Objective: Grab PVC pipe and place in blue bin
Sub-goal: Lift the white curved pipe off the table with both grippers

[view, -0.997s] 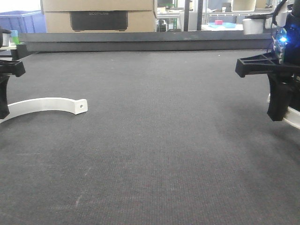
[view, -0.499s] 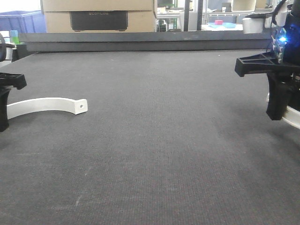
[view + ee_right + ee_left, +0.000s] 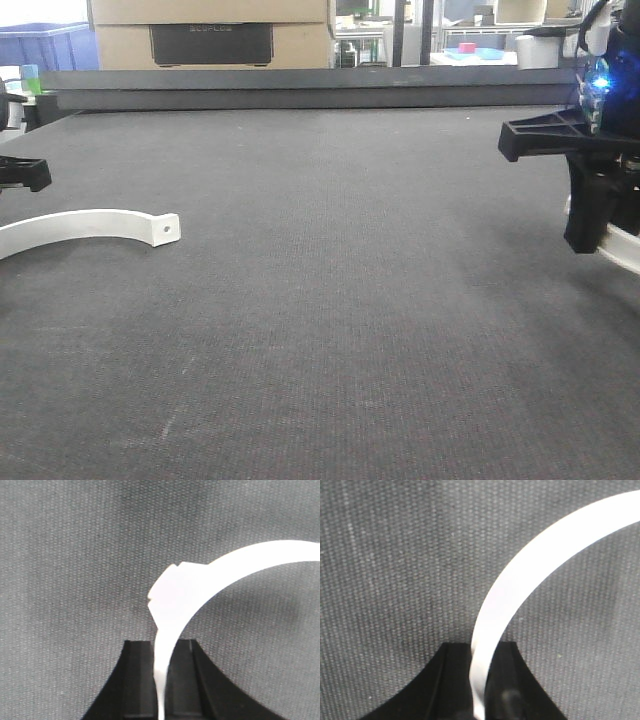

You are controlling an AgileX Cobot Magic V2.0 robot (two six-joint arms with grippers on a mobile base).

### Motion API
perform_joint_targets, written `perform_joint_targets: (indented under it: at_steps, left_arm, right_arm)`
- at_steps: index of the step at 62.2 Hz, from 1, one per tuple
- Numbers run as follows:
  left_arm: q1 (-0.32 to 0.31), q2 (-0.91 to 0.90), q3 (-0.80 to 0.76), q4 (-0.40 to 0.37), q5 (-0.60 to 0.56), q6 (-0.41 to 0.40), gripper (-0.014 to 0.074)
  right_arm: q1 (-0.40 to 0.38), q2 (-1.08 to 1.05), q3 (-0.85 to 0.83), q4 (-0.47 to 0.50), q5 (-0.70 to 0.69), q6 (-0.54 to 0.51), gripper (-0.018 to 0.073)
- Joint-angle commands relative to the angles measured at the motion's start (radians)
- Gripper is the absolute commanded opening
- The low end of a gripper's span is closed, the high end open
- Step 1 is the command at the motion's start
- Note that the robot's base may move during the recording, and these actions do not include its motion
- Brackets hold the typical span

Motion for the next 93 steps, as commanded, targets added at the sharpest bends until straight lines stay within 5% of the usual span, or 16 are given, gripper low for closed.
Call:
perform_joint_targets:
  at_steps: [1,17,30,45,56,66,93]
  left_arm:
    - [-0.003,-0.034,-0.001,-0.024,0.016,-0.011,-0.0111]
    - [-0.007,-0.169,-0.001,-0.075,0.002,-0.011,-0.0111]
    - [-0.007,-0.309,0.032,-0.091,-0.101,-0.011,-0.0111]
    - [-0.007,-0.507,0.186,-0.102,-0.31,-0.011,-0.0111]
    - [-0.007,-0.666,0.357,-0.124,-0.522,-0.011,-0.0111]
    - [-0.007,-0.809,0.492,-0.142,-0.704,-0.011,-0.0111]
    - [-0.007,-1.098,0.578,-0.142,-0.729,-0.011,-0.0111]
  right_arm:
    - [0.001,-0.012,-0.001,-0.011,-0.012,-0.01,-0.0168]
    - [0.001,-0.042,-0.001,-0.011,-0.026,-0.006,-0.0168]
    - [0.001,-0.123,-0.001,-0.044,-0.089,0.104,-0.0168]
    - [0.001,-0.264,-0.001,-0.225,-0.169,0.214,-0.0168]
    - [0.001,-0.359,0.025,-0.254,-0.237,0.216,-0.0168]
    - [0.001,-0.484,0.177,-0.273,-0.443,0.216,-0.0168]
    - [0.001,-0.836,0.397,-0.36,-0.573,0.216,-0.0168]
